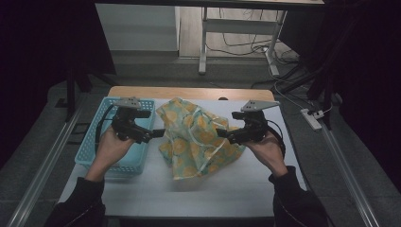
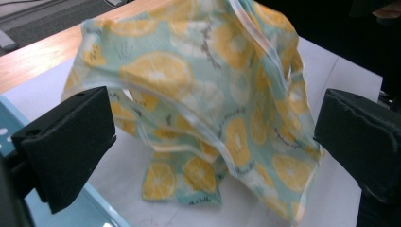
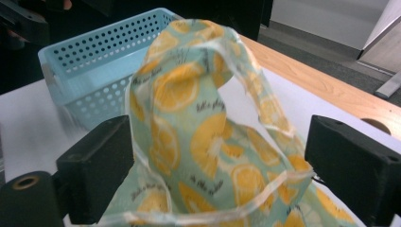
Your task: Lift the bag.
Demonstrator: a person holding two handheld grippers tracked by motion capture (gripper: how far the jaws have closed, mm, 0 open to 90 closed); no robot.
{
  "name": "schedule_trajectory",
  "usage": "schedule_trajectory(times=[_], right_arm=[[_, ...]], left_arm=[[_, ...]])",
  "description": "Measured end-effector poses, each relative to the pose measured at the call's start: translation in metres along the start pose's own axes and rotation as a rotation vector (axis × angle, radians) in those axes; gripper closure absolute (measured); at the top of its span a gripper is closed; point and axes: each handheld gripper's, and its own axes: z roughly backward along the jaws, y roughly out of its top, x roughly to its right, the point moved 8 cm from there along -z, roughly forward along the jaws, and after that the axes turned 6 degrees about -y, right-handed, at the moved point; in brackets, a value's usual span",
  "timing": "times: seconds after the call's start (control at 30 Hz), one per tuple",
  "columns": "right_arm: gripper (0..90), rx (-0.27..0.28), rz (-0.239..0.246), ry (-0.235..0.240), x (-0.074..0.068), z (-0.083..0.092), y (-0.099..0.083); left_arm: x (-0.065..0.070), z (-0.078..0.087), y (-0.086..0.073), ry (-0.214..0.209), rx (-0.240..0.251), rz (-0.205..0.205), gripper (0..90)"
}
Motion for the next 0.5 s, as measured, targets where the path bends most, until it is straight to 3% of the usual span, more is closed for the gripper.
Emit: schedule_trajectory(times=[0.5], right_arm=[[1.5,-0.001,-0.029,-0.027,-0.006,0.014,-0.053]], left_arm=[[0.015,0.0,-0.061,0.007,-0.001,0.041,0.0]])
